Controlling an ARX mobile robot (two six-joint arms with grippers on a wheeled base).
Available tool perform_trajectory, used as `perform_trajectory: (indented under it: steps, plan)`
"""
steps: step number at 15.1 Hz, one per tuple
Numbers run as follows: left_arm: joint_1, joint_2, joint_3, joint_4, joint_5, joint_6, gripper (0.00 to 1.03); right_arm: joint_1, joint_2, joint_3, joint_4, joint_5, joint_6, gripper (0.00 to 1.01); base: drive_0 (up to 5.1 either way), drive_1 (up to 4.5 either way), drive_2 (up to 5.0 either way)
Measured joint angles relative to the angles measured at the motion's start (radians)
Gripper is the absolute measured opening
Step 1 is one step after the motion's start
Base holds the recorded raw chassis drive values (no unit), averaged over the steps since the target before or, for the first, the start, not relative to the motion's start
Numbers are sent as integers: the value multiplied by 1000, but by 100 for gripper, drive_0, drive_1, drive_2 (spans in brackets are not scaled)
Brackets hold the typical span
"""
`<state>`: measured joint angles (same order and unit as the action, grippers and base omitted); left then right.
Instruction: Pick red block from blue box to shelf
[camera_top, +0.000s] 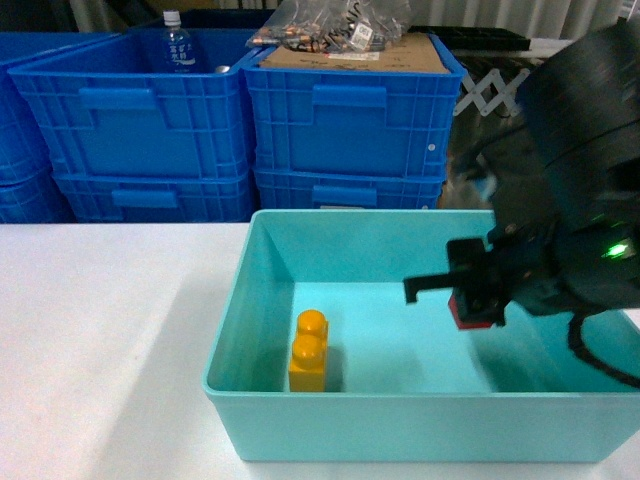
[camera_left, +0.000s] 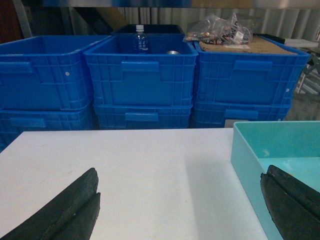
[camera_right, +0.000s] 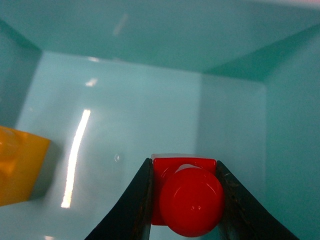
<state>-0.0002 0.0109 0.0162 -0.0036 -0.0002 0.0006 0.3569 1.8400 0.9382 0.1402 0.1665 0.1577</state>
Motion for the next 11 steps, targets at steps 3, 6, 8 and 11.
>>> perform_trajectory:
  steps: [3,6,8,11]
  plan:
    - [0,0,0,0,0,0,98,-47,-362,-210,26,-28,10,27,0,0,0]
    - [0,0,0,0,0,0,98,-98,-806,-468,139,34,-71,27,0,0,0]
    - [0,0,0,0,-1,0,98,-79,-1113,-691,248,85,-192,27,0,0,0]
    - [0,0,0,0,0,0,98,-89,-1180,-745,333,93,-200,26,0,0,0]
